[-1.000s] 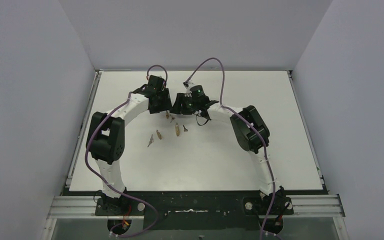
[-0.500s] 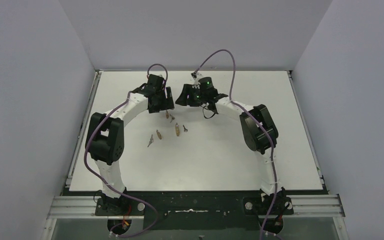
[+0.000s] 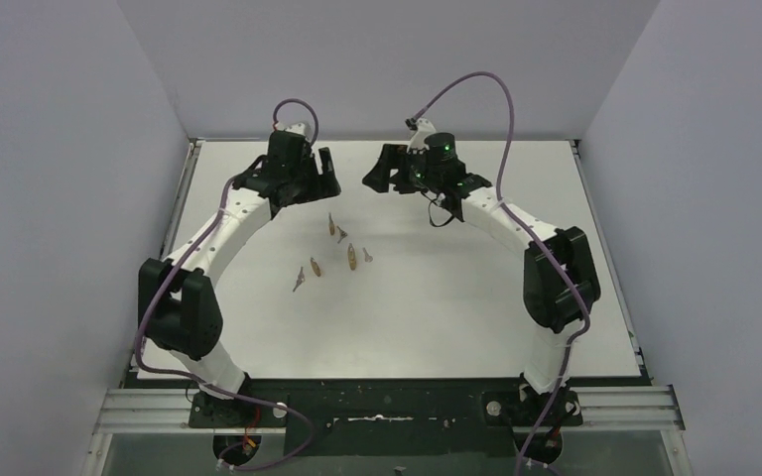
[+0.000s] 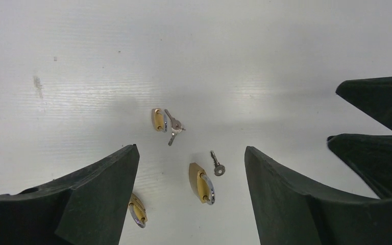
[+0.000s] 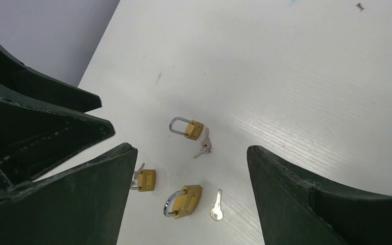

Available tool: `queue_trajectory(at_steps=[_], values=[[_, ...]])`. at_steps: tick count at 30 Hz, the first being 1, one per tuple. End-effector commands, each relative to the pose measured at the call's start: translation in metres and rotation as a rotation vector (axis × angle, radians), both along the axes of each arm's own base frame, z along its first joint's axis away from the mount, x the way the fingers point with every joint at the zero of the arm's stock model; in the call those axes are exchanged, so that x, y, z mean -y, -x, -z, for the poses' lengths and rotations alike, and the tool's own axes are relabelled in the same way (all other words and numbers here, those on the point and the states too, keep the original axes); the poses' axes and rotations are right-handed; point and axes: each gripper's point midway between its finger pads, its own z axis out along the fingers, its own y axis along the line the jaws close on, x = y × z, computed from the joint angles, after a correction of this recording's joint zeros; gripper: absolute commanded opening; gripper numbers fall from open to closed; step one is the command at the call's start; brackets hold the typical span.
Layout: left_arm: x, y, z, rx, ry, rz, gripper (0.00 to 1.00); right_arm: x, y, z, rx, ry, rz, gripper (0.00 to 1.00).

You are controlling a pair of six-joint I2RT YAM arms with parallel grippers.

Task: Lock with the key
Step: Reset both arms

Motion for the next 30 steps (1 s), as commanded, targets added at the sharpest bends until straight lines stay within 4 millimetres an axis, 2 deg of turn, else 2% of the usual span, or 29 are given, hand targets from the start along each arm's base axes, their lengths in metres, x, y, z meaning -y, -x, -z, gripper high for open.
queue_trajectory(at_steps=[1,3,9,10,14,17,24,30], values=[[-0.014,0.001,-0.046,0.125,0.037,-0.004,0.74,0.037,-0.002,-0.058,0.134,-0.005,0.069,0.84],[-0.02,0.006,-0.054,0.131,0.069,0.001,0.74,0.052,0.0,-0.07,0.159,-0.006,0.095,0.88],[-0.046,0.024,-0.082,0.184,0.113,-0.018,0.76,0.102,0.015,-0.084,0.168,0.001,0.173,0.94],[-0.052,0.027,-0.086,0.192,0.119,-0.021,0.78,0.11,0.018,-0.086,0.174,0.001,0.187,0.99],[-0.066,0.042,-0.099,0.214,0.128,-0.016,0.79,0.134,0.034,-0.092,0.21,0.047,0.212,1.0],[-0.076,0.051,-0.1,0.226,0.117,-0.018,0.79,0.154,0.043,-0.096,0.215,0.071,0.255,1.0],[-0.094,0.066,-0.109,0.285,0.039,-0.004,0.79,0.214,0.059,-0.096,0.176,0.164,0.534,1.0],[-0.104,0.076,-0.119,0.425,-0.021,0.027,0.79,0.271,0.077,-0.096,0.141,0.283,0.804,1.0]])
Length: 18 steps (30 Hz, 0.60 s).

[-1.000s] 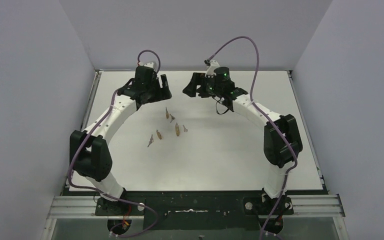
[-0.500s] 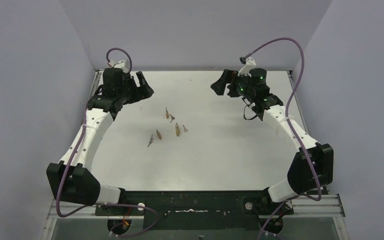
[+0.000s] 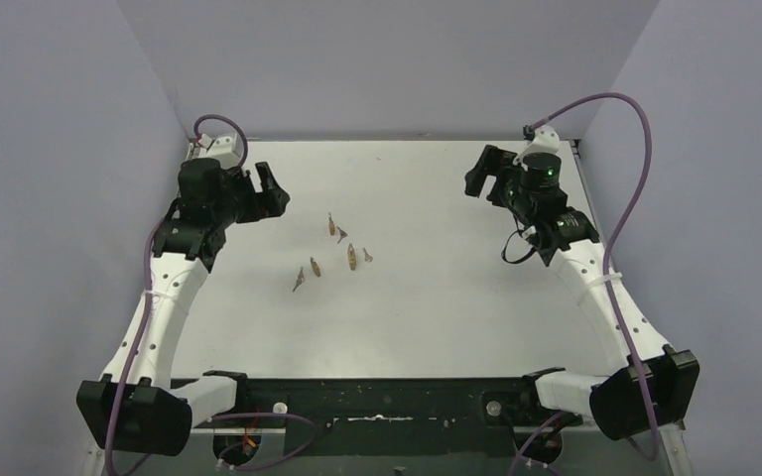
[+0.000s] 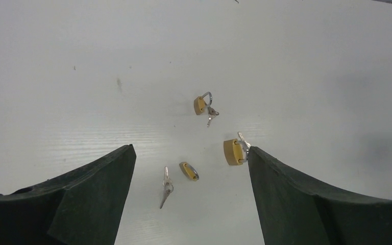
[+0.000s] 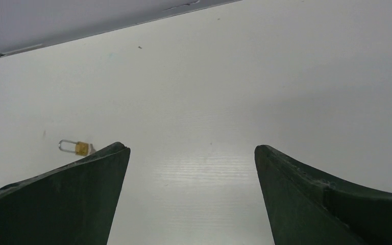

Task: Lock with the key
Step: Reset both arms

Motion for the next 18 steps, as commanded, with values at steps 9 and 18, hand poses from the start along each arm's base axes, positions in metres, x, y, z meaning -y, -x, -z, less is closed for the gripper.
queue_trajectory(at_steps=[9,18], values=[[-0.013,0.019,-0.04,0.302,-0.069,0.045,0.81,0.082,0.051,-0.005,0.041,0.192,0.31,1.0],[-0.013,0.023,-0.04,0.298,-0.063,0.054,0.82,0.077,0.061,-0.003,0.044,0.201,0.253,1.0]])
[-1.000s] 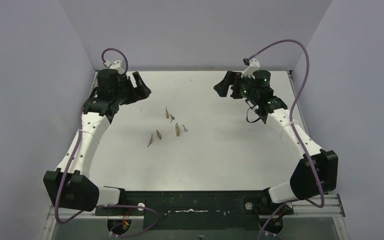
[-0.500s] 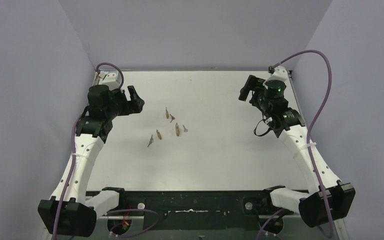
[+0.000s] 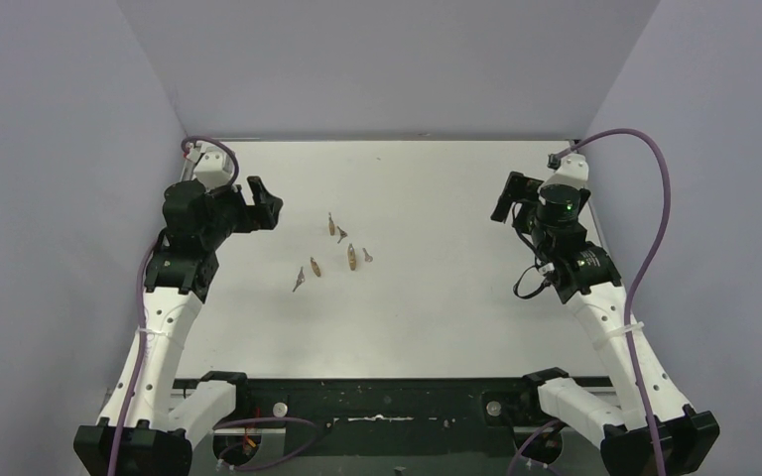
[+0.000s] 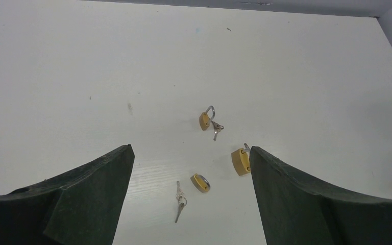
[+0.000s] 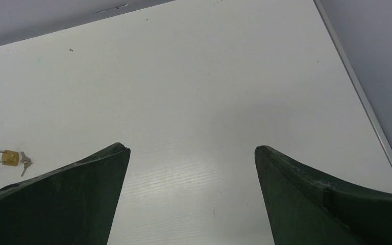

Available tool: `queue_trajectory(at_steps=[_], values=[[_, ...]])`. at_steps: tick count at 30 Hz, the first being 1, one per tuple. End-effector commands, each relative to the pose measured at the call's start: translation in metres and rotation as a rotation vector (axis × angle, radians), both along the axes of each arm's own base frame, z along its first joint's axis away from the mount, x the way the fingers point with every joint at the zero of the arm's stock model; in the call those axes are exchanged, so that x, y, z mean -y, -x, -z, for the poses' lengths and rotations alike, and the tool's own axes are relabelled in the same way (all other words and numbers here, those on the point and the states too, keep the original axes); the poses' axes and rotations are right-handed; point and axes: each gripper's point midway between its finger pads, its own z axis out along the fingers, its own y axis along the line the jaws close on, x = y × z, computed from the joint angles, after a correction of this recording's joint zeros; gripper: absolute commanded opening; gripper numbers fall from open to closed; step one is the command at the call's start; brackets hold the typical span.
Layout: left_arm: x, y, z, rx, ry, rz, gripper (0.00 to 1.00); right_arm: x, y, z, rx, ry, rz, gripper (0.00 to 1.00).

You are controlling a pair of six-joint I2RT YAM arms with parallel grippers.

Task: Lock with the key
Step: Reset both arms

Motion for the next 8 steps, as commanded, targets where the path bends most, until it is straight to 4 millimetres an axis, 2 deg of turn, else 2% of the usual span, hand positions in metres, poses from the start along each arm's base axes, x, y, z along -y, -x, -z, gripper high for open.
queue_trajectory(at_steps=[1,8], values=[[-0.0005,-0.0017,-0.0247,0.098,-0.005,0.016,0.82,0.0033,0.0013,-0.0104,0.04,0.019,-0.006,1.0],[-0.0021,0.002,-0.0249,0.097,-0.004,0.014,0.82,-0.001,0.002,-0.0101,0.038,0.016,-0.034,1.0]])
